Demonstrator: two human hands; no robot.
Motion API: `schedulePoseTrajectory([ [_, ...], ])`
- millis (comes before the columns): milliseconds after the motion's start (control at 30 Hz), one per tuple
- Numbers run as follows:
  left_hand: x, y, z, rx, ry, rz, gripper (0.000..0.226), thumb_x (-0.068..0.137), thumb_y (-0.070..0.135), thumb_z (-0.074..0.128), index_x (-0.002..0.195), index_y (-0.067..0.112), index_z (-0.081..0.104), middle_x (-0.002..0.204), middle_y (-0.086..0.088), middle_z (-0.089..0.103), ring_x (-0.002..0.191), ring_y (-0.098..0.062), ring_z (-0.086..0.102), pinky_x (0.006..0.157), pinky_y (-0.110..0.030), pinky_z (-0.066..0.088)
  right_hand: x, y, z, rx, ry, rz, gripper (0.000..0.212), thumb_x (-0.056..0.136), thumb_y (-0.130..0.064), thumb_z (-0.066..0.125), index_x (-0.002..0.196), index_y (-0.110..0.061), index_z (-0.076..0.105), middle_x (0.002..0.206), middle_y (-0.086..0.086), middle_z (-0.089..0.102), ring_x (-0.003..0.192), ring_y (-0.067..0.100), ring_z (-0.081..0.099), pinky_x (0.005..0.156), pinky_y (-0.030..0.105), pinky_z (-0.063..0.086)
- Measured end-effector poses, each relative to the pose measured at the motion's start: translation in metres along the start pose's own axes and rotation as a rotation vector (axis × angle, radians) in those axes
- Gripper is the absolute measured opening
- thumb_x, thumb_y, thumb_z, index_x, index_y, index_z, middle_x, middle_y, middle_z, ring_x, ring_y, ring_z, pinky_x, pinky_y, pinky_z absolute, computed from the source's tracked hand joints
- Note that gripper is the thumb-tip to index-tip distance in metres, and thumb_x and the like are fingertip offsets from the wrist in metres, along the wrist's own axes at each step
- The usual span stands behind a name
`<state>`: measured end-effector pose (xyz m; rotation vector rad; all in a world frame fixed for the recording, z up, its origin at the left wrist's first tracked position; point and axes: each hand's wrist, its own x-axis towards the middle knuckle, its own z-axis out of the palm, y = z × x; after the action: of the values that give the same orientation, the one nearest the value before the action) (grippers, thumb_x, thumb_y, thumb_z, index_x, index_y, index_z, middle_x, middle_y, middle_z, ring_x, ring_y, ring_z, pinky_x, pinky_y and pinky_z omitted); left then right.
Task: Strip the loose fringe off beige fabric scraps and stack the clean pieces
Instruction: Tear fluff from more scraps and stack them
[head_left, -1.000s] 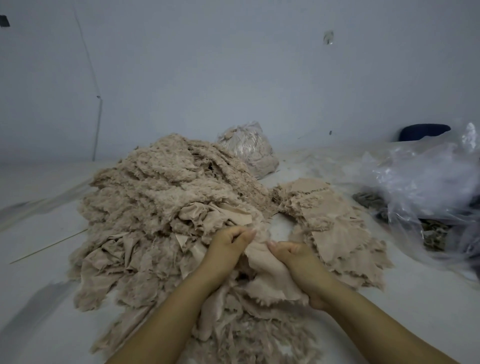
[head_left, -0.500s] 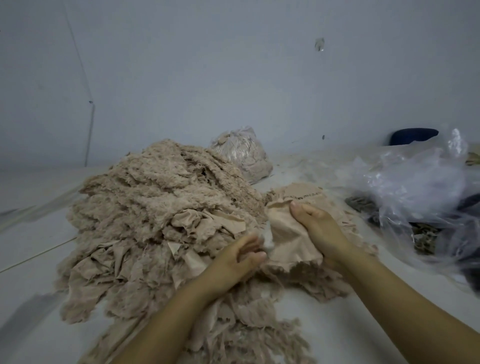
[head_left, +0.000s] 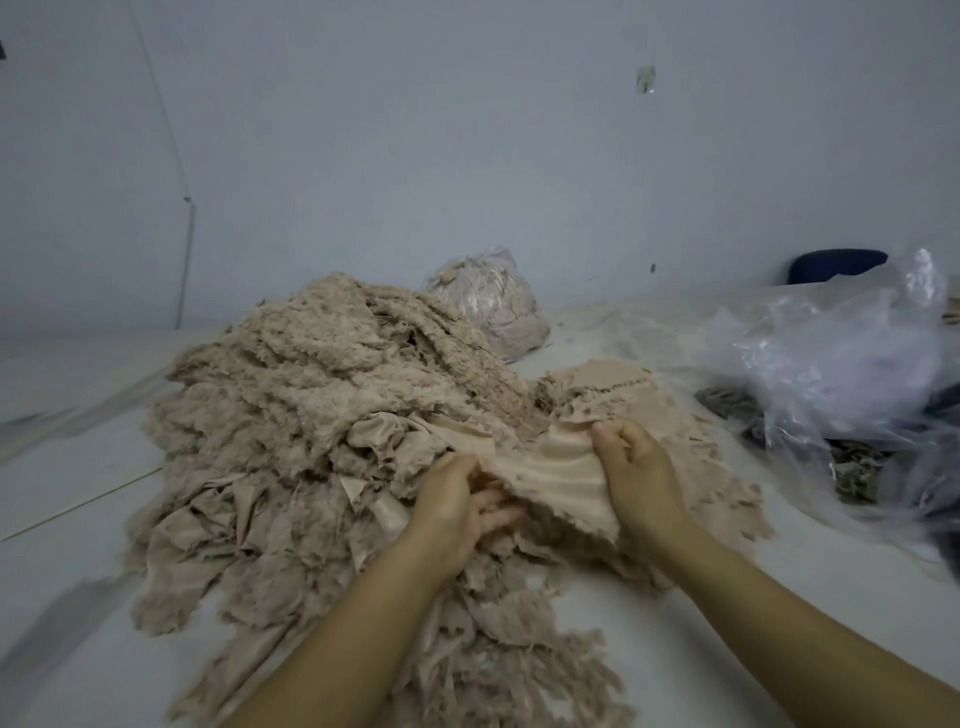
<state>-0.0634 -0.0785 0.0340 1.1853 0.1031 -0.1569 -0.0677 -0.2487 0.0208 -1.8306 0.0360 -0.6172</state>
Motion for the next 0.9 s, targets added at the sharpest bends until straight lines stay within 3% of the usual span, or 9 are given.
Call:
schedulePoseTrajectory([
  [100, 0.001, -0.005, 0.006, -0.058, 0.162, -0.044, 0.027, 0.1, 0.027, 0.04, 0.081, 0.011, 0.051, 0.073, -0.007, 0.066, 0.066, -0.023, 0.063, 0.056, -0.034, 0.052, -0.032, 0.001, 0.02, 0.001, -0.018, -0.043, 0.026, 0.1, -0.03, 0.044, 0.076, -0.019, 0.046, 0.064, -0.005, 0.049, 0.052, -0.003, 0.045, 0.049, 0.018, 0.033],
  [167, 0.0, -0.014, 0.01, 0.05, 0.183, -0.009, 0.036, 0.098, 0.044, 0.043, 0.085, 0.013, 0.056, 0.083, -0.008, 0.068, 0.075, -0.024, 0.066, 0.063, -0.036, 0.054, -0.043, 0.002, 0.029, 0.025, 0.029, -0.034, 0.026, 0.1, -0.03, 0.04, 0.076, -0.022, 0.042, 0.067, -0.006, 0.047, 0.057, -0.003, 0.045, 0.055, 0.022, 0.034],
  [233, 0.0, -0.029, 0.01, 0.258, 0.198, 0.108, 0.035, 0.096, 0.043, 0.046, 0.092, 0.011, 0.059, 0.092, -0.008, 0.068, 0.085, -0.024, 0.065, 0.074, -0.039, 0.055, -0.046, 0.002, 0.032, 0.071, 0.083, -0.002, 0.026, 0.101, -0.029, 0.037, 0.077, -0.022, 0.04, 0.069, -0.004, 0.045, 0.058, 0.0, 0.043, 0.059, 0.025, 0.036],
  [333, -0.002, -0.042, 0.009, 0.493, 0.251, 0.342, 0.033, 0.097, 0.041, 0.043, 0.084, 0.012, 0.051, 0.076, 0.003, 0.056, 0.071, -0.013, 0.052, 0.059, -0.025, 0.041, -0.043, -0.001, 0.036, 0.122, 0.174, 0.049, 0.028, 0.103, -0.028, 0.034, 0.076, -0.022, 0.038, 0.066, -0.003, 0.042, 0.053, -0.003, 0.042, 0.051, 0.014, 0.035],
  [500, -0.014, -0.041, 0.005, 0.556, -0.065, 0.29, 0.05, 0.075, 0.064, 0.052, 0.096, 0.018, 0.053, 0.074, 0.01, 0.057, 0.059, 0.004, 0.052, 0.055, -0.015, 0.042, -0.03, -0.001, 0.034, 0.094, 0.252, 0.079, 0.03, 0.102, -0.028, 0.037, 0.073, -0.02, 0.038, 0.063, -0.004, 0.043, 0.055, 0.007, 0.039, 0.048, 0.011, 0.034],
  [600, -0.018, -0.039, 0.001, 0.431, -0.25, 0.124, 0.044, 0.078, 0.03, 0.074, 0.112, 0.011, 0.053, 0.07, 0.001, 0.067, 0.055, -0.007, 0.058, 0.048, -0.02, 0.047, -0.02, 0.0, 0.028, 0.099, 0.264, 0.071, 0.029, 0.102, -0.028, 0.039, 0.075, -0.016, 0.041, 0.064, -0.003, 0.044, 0.057, 0.011, 0.041, 0.048, 0.014, 0.033],
  [700, -0.019, -0.032, 0.003, 0.176, -0.153, 0.079, 0.017, 0.085, 0.005, 0.065, 0.098, 0.002, 0.054, 0.058, -0.001, 0.06, 0.048, -0.008, 0.056, 0.045, -0.017, 0.048, -0.016, 0.001, 0.022, 0.086, 0.255, 0.052, 0.027, 0.102, -0.029, 0.038, 0.077, -0.017, 0.041, 0.066, -0.002, 0.045, 0.059, 0.011, 0.041, 0.054, 0.022, 0.034],
  [800, -0.016, -0.032, 0.007, -0.078, -0.01, 0.001, 0.008, 0.09, 0.005, 0.057, 0.084, 0.003, 0.054, 0.057, -0.003, 0.053, 0.049, -0.01, 0.051, 0.044, -0.018, 0.048, -0.019, 0.0, 0.024, 0.099, 0.28, 0.042, 0.025, 0.102, -0.027, 0.038, 0.081, -0.014, 0.043, 0.066, -0.003, 0.043, 0.057, 0.005, 0.039, 0.051, 0.016, 0.032],
  [900, -0.012, -0.035, 0.018, -0.17, 0.162, -0.117, 0.017, 0.098, 0.02, 0.049, 0.095, 0.007, 0.059, 0.067, -0.006, 0.057, 0.059, -0.017, 0.056, 0.052, -0.029, 0.052, -0.028, -0.002, 0.033, 0.143, 0.315, 0.04, 0.029, 0.103, -0.025, 0.036, 0.074, -0.019, 0.037, 0.061, -0.004, 0.037, 0.048, -0.001, 0.037, 0.048, 0.016, 0.032],
])
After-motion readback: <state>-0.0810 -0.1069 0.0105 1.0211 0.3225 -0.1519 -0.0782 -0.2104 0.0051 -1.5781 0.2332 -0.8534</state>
